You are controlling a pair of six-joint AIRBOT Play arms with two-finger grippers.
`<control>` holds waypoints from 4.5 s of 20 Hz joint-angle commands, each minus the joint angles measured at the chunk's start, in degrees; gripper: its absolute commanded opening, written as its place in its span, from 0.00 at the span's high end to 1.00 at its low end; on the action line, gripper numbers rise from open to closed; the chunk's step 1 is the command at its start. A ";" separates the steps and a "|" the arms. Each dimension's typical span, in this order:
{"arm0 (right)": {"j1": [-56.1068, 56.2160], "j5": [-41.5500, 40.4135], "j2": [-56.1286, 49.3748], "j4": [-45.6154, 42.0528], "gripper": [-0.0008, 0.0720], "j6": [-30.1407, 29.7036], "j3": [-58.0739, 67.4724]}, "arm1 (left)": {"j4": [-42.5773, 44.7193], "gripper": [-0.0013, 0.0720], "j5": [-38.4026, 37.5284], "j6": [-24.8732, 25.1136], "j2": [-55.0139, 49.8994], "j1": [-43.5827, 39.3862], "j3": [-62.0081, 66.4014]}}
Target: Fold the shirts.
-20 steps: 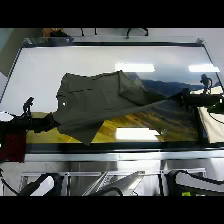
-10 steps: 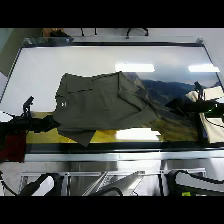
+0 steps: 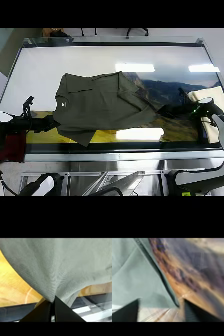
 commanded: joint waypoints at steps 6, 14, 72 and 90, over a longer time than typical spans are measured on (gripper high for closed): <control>3.63 4.90 -7.10 -2.49 0.51 -3.76 2.73 | -0.04 0.97 0.50 0.04 0.04 -0.02 0.04; 3.96 15.02 7.41 21.09 0.95 -5.81 17.55 | -12.81 0.97 -10.34 0.04 5.70 -0.02 19.08; 9.40 -10.88 -19.08 -2.71 0.50 1.05 34.47 | 18.34 0.87 1.55 -9.20 -50.01 -16.92 64.52; -2.36 7.89 -3.98 -11.41 0.46 6.88 -0.15 | 17.42 0.04 -10.25 -17.70 -11.41 -9.44 8.41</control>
